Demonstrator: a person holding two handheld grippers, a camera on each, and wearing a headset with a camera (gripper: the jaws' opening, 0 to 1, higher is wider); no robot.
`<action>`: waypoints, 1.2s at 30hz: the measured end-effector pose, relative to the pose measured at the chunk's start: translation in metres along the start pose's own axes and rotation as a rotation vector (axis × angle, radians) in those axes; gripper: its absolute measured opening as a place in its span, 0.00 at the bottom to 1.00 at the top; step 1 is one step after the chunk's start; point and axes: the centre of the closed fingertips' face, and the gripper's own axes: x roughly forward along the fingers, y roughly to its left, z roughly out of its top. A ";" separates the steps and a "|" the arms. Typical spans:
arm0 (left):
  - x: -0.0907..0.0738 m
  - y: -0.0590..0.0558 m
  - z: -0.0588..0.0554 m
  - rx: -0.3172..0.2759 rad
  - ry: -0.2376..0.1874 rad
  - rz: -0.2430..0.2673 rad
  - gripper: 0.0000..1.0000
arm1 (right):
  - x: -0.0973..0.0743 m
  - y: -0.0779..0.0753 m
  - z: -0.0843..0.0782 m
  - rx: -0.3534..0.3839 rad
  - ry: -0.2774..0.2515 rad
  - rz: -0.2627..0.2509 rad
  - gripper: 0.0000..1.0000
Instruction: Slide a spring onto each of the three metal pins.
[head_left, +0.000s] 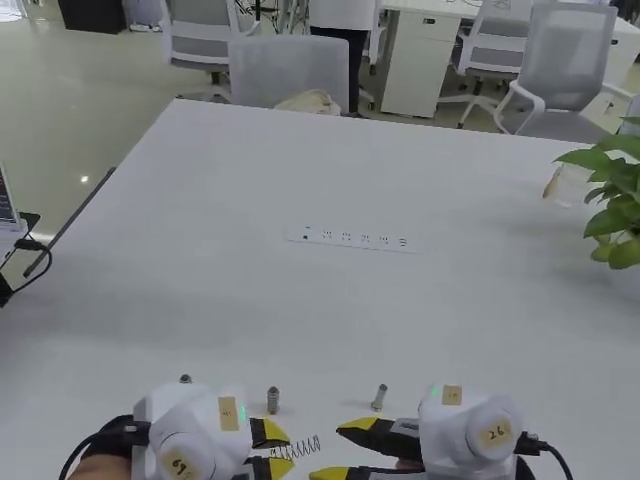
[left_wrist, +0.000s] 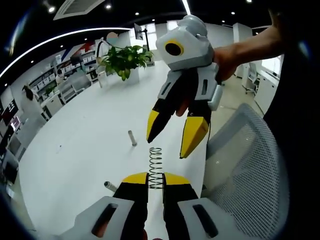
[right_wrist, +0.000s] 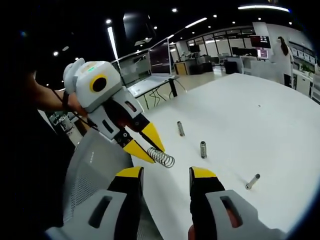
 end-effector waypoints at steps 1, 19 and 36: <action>0.000 -0.001 0.001 0.003 -0.001 -0.001 0.03 | 0.001 0.002 0.000 0.000 0.003 0.011 0.33; -0.012 -0.008 -0.011 0.051 0.023 -0.008 0.02 | 0.017 0.025 0.013 -0.028 0.019 0.115 0.12; -0.022 -0.002 -0.020 0.038 0.003 0.019 0.02 | 0.029 0.040 0.028 -0.090 0.071 0.136 0.09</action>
